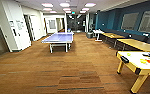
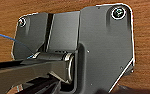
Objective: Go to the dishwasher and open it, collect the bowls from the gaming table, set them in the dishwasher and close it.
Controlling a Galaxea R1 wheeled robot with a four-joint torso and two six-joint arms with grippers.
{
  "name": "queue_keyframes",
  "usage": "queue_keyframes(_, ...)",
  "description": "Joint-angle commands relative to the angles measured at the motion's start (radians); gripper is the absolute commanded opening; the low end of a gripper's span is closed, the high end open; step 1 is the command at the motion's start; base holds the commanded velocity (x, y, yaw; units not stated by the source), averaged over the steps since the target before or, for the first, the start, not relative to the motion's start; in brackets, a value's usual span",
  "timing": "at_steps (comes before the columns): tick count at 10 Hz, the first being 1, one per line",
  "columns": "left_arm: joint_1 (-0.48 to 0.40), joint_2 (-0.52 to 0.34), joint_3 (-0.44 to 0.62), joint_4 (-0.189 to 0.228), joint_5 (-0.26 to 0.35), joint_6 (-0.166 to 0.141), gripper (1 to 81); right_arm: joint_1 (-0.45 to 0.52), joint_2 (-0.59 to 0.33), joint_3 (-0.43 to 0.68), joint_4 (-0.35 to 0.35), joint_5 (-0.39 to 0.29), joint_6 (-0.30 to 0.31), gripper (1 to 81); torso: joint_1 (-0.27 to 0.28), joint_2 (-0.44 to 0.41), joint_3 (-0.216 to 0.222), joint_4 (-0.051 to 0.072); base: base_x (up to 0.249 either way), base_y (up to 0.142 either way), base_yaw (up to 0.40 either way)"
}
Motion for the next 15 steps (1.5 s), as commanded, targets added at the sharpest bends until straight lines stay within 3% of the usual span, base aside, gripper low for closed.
queue_keyframes(1,-0.048,0.001,0.005,0.006,0.052,0.010,81.1,0.047,0.001,-0.004,-0.002,-0.047,0.000,81.1,0.000,0.000,0.000,0.000,0.000,0.000,0.000)
queue_keyframes(7,-0.046,0.003,0.005,0.002,0.054,0.010,81.1,0.045,0.001,-0.004,-0.002,-0.047,0.000,81.1,0.000,0.000,0.000,0.000,0.000,0.000,-0.066)
queue_keyframes(15,-0.048,0.003,0.005,0.004,0.055,0.013,81.1,0.047,0.001,0.001,-0.002,-0.048,0.000,81.1,0.000,0.000,0.000,0.000,0.000,0.000,-0.301)
